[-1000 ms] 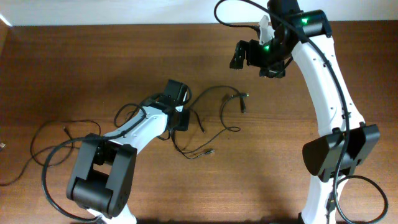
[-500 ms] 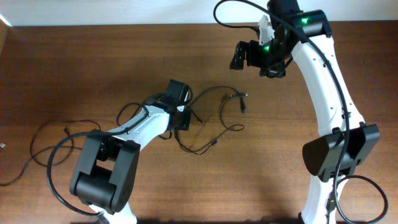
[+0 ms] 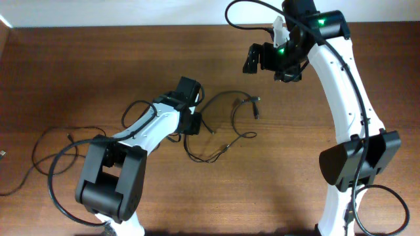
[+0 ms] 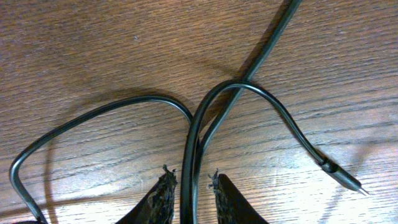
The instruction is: Untangle cables
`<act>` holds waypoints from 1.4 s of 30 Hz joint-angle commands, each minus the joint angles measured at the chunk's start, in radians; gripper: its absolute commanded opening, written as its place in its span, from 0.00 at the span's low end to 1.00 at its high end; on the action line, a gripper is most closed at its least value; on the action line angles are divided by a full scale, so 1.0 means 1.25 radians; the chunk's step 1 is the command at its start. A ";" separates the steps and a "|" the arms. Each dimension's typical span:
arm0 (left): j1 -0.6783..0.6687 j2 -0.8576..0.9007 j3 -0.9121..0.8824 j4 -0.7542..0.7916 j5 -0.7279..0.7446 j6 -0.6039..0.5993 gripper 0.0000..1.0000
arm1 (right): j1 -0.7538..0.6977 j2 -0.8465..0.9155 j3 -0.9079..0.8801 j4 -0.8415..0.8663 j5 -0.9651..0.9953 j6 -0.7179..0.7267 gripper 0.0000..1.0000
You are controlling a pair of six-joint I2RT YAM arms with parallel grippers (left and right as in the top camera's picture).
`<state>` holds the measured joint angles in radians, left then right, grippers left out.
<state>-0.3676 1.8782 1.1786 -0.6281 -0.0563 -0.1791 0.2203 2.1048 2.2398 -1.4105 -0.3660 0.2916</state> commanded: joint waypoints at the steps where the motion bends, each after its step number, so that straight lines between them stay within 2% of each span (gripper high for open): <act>1: 0.001 -0.004 0.014 -0.001 0.015 0.001 0.22 | -0.002 -0.010 0.002 0.000 0.007 -0.006 0.99; 7: 0.001 0.046 0.012 0.010 0.012 0.001 0.21 | -0.002 -0.010 0.002 -0.009 0.007 -0.019 0.99; 13: 0.001 0.052 0.014 -0.002 0.027 0.001 0.11 | -0.002 -0.010 0.002 -0.012 0.007 -0.022 0.99; 15: 0.001 0.052 0.039 -0.039 0.033 0.001 0.08 | -0.002 -0.010 0.002 -0.011 0.007 -0.022 0.99; 20: 0.001 0.052 0.136 -0.123 0.041 0.000 0.06 | -0.002 -0.010 0.002 -0.011 0.010 -0.022 0.99; 24: 0.001 0.052 0.154 -0.128 0.097 0.000 0.05 | -0.002 -0.009 0.002 -0.011 0.010 -0.022 0.99; 29: 0.001 0.065 0.154 -0.120 0.106 0.000 0.15 | -0.002 -0.008 0.002 -0.012 0.010 -0.022 0.99; 31: 0.001 0.078 0.154 -0.118 0.104 0.001 0.33 | -0.002 -0.007 0.002 -0.012 0.009 -0.022 0.99; 32: 0.001 0.082 0.154 -0.118 0.092 0.001 0.35 | -0.002 -0.007 0.002 -0.012 0.009 -0.022 0.99; 36: 0.002 0.083 0.154 -0.099 -0.001 -0.026 0.39 | -0.002 -0.007 0.002 -0.013 0.009 -0.022 0.99; 40: 0.002 0.083 0.154 -0.062 -0.016 -0.085 0.39 | -0.002 -0.007 0.002 -0.015 0.010 -0.022 0.99; 42: 0.002 0.083 0.154 -0.051 -0.021 -0.099 0.36 | -0.002 -0.007 0.002 -0.015 0.010 -0.022 0.99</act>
<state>-0.3672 1.9743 1.3540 -0.7048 -0.0483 -0.2470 0.2203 2.1048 2.2398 -1.4265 -0.3630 0.2756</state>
